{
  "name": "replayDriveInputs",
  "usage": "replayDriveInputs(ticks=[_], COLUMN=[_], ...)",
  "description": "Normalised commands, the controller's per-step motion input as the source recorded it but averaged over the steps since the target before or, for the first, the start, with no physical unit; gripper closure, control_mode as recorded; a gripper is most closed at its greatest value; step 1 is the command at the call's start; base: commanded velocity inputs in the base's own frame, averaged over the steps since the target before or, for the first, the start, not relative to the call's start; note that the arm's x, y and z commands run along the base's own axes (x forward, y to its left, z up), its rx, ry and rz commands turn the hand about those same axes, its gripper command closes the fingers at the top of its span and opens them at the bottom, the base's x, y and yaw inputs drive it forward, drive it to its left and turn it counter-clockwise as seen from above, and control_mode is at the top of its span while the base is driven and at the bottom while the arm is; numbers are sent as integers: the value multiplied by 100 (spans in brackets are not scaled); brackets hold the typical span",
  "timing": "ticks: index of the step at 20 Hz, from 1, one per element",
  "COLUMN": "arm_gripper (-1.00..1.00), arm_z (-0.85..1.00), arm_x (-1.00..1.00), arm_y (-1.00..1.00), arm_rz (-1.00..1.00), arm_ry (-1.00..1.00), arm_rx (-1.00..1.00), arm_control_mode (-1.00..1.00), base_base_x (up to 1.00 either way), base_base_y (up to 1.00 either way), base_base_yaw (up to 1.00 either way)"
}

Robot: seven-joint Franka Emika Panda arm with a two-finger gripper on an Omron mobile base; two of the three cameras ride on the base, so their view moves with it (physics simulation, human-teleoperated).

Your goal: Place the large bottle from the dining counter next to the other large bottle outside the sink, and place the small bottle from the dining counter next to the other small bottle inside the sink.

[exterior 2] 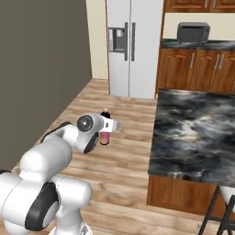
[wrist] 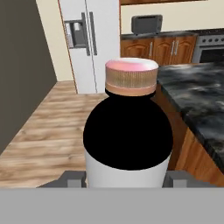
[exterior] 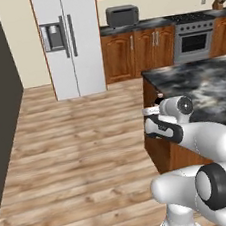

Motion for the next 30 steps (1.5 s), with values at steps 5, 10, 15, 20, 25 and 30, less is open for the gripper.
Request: replayDriveInputs(ticks=[5,10,15,20,25,30], arm_gripper=[100,100,100,100,100,100], arm_z=[0,0,0,0,0,0], arm_x=[0,0,0,0,0,0], arm_y=[0,0,0,0,0,0], arm_rz=[0,0,0,0,0,0], arm_ry=[0,0,0,0,0,0], arm_rx=[0,0,0,0,0,0], arm_control_mode=[100,100,100,100,100,100], base_base_x=[0,17,52,22,-7,-18], base_base_y=[80,61,42,33,30,10], base_base_yaw=[0,-2,-13,-30,-49,-54])
